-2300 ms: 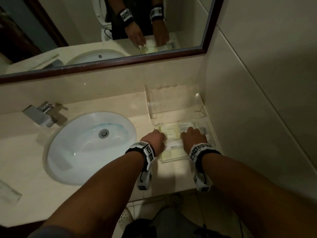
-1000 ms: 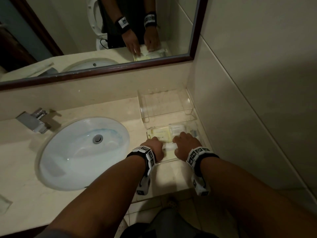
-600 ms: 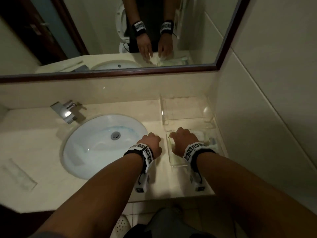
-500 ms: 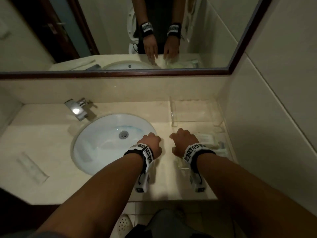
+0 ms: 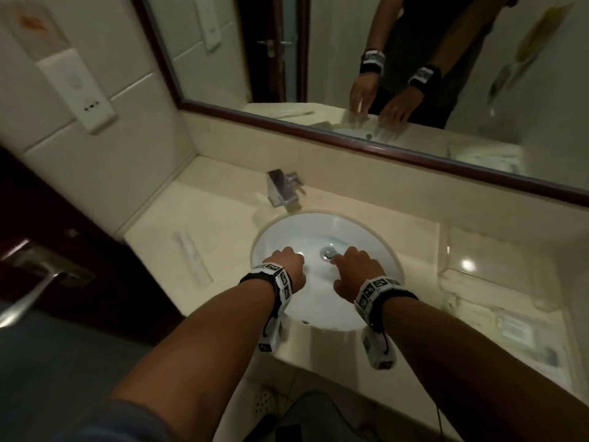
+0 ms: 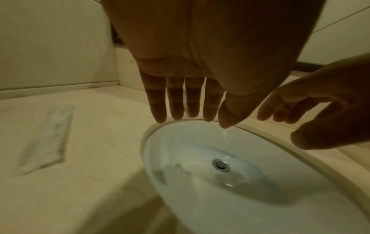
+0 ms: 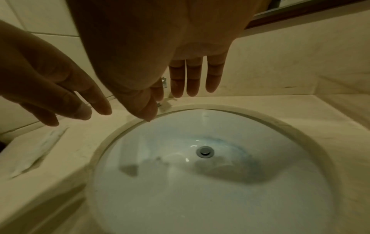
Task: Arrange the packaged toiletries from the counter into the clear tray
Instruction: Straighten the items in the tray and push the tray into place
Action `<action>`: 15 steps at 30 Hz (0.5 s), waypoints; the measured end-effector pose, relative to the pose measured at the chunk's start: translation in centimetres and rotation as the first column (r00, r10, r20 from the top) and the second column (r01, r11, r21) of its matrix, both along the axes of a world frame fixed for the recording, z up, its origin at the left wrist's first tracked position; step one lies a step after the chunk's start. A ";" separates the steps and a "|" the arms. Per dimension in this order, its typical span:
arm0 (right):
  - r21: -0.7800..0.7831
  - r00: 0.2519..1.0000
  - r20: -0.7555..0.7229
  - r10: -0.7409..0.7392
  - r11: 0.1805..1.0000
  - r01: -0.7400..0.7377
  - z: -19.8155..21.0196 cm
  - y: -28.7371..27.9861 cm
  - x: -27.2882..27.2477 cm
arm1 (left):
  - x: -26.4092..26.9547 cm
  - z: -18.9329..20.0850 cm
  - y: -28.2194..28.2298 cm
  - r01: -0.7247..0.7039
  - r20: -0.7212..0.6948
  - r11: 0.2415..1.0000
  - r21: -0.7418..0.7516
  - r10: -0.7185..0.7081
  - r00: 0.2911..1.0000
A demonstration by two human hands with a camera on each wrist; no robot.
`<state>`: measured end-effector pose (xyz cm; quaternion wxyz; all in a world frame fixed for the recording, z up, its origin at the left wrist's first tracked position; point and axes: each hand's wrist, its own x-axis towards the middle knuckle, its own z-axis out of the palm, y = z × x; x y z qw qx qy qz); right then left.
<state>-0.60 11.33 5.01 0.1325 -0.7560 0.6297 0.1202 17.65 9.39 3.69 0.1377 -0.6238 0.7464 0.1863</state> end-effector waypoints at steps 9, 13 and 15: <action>0.011 0.984 -0.005 0.178 0.984 -0.178 -0.2 -2.8 11.7 | 13.1 -0.7 0.4 -0.184 0.050 0.983 0.024 0.183 0.982; 0.009 0.975 0.010 0.221 0.975 -0.221 -0.5 -3.5 15.3 | 16.5 -1.2 0.7 -0.244 0.062 0.969 0.027 0.242 0.968; 0.017 0.970 0.023 0.243 0.970 -0.244 -0.8 -3.8 17.0 | 17.8 -1.5 1.1 -0.281 0.061 0.959 0.032 0.279 0.958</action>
